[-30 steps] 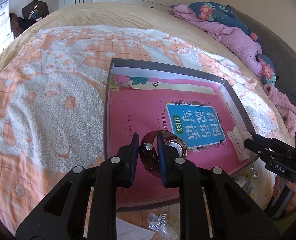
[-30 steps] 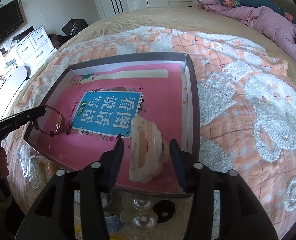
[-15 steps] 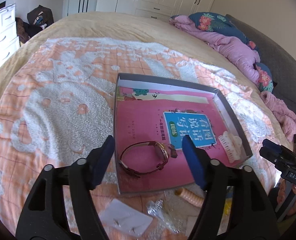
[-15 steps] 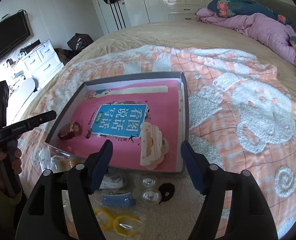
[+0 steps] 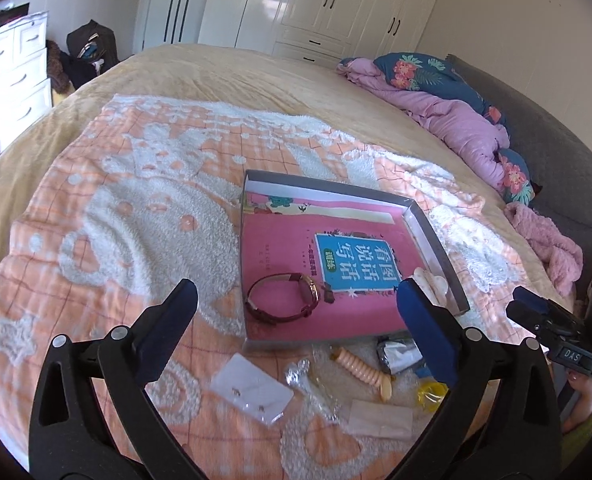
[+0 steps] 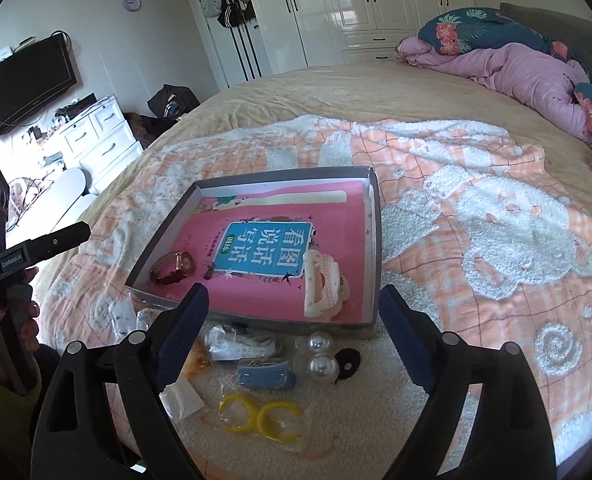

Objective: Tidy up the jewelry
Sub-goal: 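Move both open tools back toward the remaining jewelry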

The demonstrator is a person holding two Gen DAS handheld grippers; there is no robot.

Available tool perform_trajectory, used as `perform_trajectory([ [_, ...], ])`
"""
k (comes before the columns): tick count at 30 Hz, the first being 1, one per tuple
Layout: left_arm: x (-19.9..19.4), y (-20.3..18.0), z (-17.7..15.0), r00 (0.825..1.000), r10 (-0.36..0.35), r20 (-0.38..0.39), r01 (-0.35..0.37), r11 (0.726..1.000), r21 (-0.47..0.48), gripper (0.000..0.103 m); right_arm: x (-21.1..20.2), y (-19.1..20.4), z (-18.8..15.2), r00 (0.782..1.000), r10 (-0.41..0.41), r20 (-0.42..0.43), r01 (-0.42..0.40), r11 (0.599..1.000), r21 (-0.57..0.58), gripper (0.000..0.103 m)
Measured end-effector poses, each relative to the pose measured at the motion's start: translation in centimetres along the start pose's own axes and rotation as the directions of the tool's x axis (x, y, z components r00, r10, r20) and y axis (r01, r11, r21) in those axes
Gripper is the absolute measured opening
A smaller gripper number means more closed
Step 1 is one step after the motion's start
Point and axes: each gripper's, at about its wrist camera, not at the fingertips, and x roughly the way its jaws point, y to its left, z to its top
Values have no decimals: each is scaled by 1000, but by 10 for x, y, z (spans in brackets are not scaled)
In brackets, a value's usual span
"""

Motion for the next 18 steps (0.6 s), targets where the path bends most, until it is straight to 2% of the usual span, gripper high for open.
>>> perform_trajectory([
  [12,-20,3,-19,1000,2,-8,-2,1000,-7,94,-23,3,-9,1000,0,13,0,1000,-15,87],
  [18,-20,2,-36,999,-24,-46,24,1000,-16,94,-26,5,-21,1000,-3,-12,3,1000,-26,89],
])
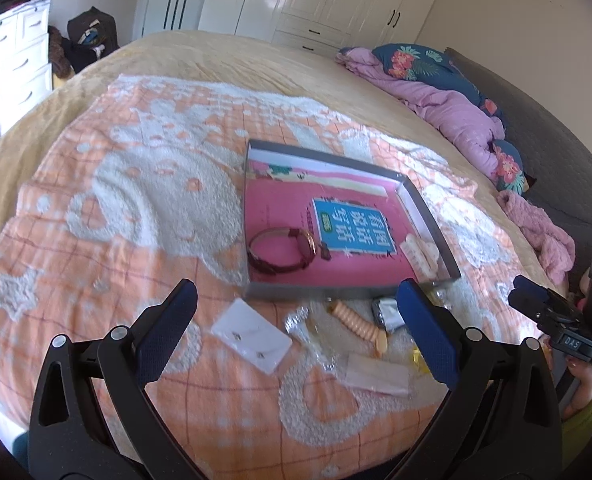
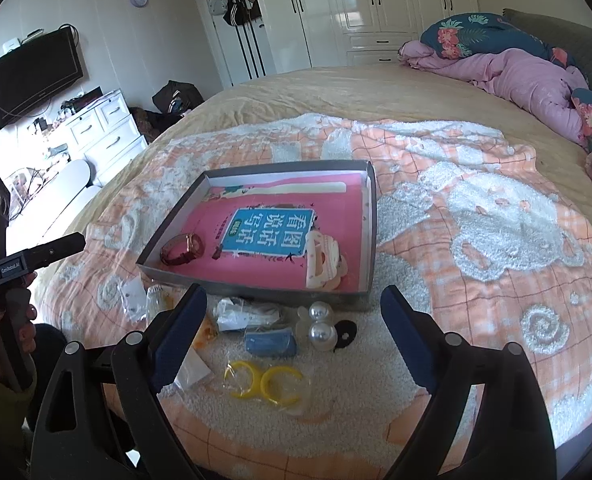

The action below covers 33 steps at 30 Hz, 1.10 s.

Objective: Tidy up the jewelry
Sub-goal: 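Move both open tools back toward the remaining jewelry, then grasp the clear plastic bag with the left tool while the right tool grasps the blue box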

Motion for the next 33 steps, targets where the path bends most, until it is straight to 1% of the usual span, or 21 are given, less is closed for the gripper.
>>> perform_trajectory([
  [6,4,-2,-13,999,-16,-40,16,1000,4,94,3,2,-17,999,0,-39,0,1000,-2,89],
  [12,7,-5,-25,997,-40,-71,41,999,5,94,6,6,-26,998,15,-64,-15,1000,-7,89],
  [16,12,-7,-36,992,-66,-108,66,998,3,94,8,11,-30,997,29,-77,-30,999,-13,89],
  [21,15,-8,-46,987,-88,-134,87,996,-11,93,10,15,-35,995,42,-92,-44,999,-21,89],
  [29,25,-9,-57,974,-138,-182,132,990,-44,93,17,17,-42,991,51,-123,-53,998,-20,89],
  [30,26,-10,-58,973,-138,-186,132,990,-43,91,18,17,-43,991,51,-127,-54,998,-21,89],
  [31,28,-10,-59,972,-139,-189,133,990,-44,84,21,17,-45,990,51,-131,-55,998,-21,89],
  [32,30,-10,-60,970,-148,-195,141,989,-49,82,22,17,-45,990,52,-133,-55,998,-20,89],
  [33,32,-10,-60,968,-153,-199,146,988,-54,77,25,17,-47,989,52,-137,-55,998,-17,89],
])
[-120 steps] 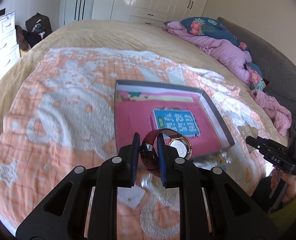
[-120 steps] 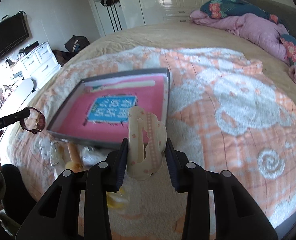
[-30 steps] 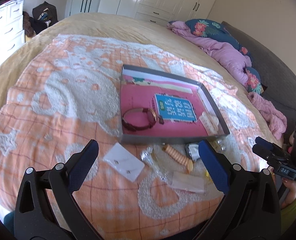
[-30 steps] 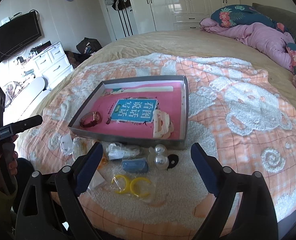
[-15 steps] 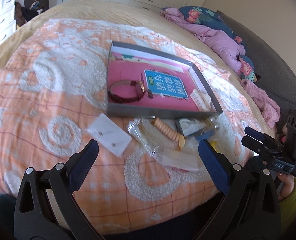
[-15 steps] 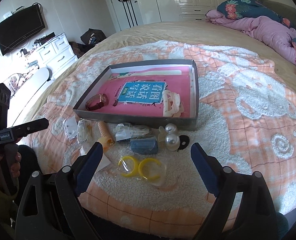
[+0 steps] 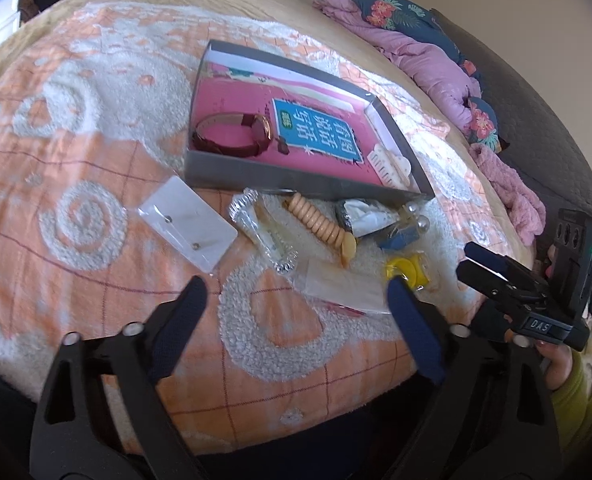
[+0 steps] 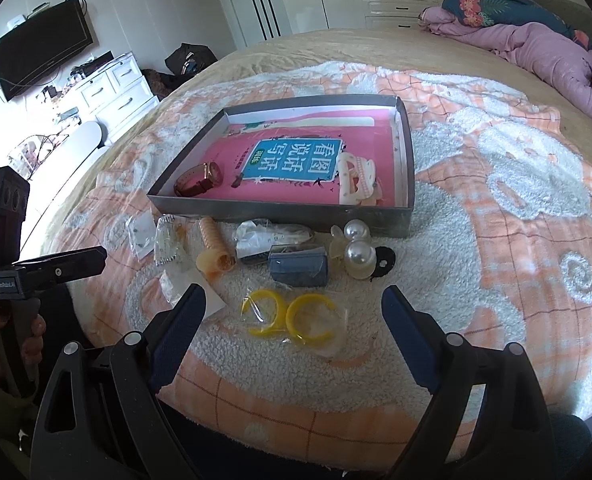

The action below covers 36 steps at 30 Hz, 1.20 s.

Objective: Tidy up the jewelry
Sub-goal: 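Grasp the clear plastic bag with the left tool while the right tool grasps the blue box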

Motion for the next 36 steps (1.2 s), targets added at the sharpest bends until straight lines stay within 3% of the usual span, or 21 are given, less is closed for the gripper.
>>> perform_trajectory([
  [1,3,1,-1,1000,-9,-9,9,1000,-8,74,2,0,-1,1000,1,-4,-1,1000,2,89],
  [3,8,2,-2,1000,-19,-23,18,1000,-17,55,8,0,-2,1000,5,-14,-5,1000,3,88],
  [5,15,5,-2,998,-37,-42,35,999,-35,48,12,0,-2,1000,11,-21,-11,1000,3,87],
  [9,25,10,1,995,-70,-64,65,995,-72,46,22,0,-2,999,16,-39,-16,1000,0,78],
  [13,37,15,9,994,-78,-75,70,992,-104,45,29,-2,-1,999,17,-50,-17,1000,0,76],
  [29,60,19,28,995,-48,-86,38,993,-108,45,69,-2,13,994,28,-104,-28,1000,9,64],
  [33,62,21,31,995,-50,-81,40,993,-113,45,77,-5,14,994,30,-107,-29,999,13,56],
  [35,63,22,32,996,-51,-77,42,992,-118,45,79,-5,14,994,27,-104,-27,1000,5,45],
  [36,64,23,32,996,-44,-76,35,993,-115,41,78,-5,14,995,28,-98,-28,1000,1,45],
])
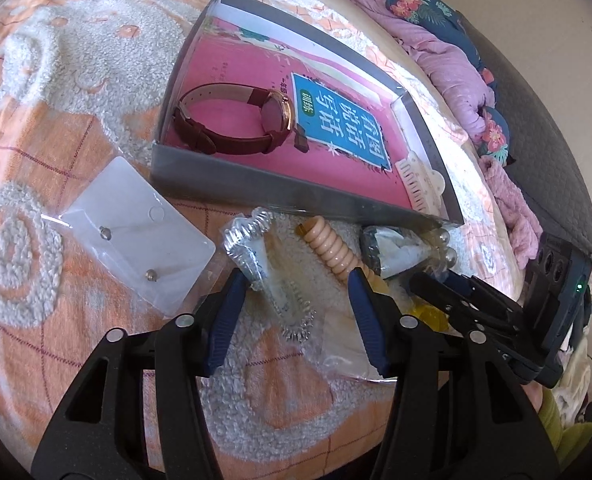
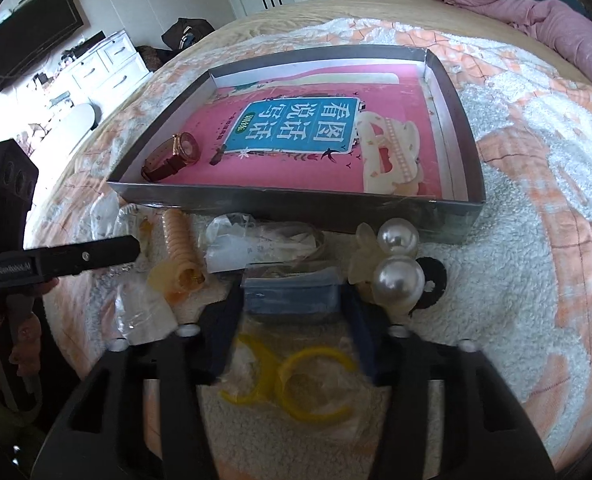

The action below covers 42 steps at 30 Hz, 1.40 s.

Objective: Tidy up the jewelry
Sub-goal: 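Grasp the clear plastic bag with the left tool while the right tool grasps the blue box, then lower the bag into the grey box with the left tool while the right tool places the blue box there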

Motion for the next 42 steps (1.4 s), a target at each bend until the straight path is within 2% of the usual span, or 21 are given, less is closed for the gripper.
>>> perform_trajectory([
  [3,1,2,1,1000,25,3,-25,1000,6,25,-3,-2,-1,1000,7,16,-7,1000,8,45],
  [7,1,-1,0,999,40,17,-41,998,39,23,-18,-5,-2,998,17,56,-18,1000,23,45],
  [15,-36,-20,-3,992,31,122,-46,992,119,22,-44,-5,-5,994,36,106,-38,999,20,45],
  [19,-55,-22,4,984,21,177,-42,992,120,22,-52,-1,-2,991,53,124,-55,998,14,45],
  [25,-74,-19,20,971,41,236,-70,991,117,22,-62,9,9,986,72,152,-69,997,-21,45],
  [33,-79,-19,42,961,51,273,-87,989,121,22,-73,11,36,976,60,210,-51,997,-49,44],
  [42,-59,-43,62,966,13,258,-58,984,168,22,-76,-16,62,966,-19,259,24,1000,-19,44],
])
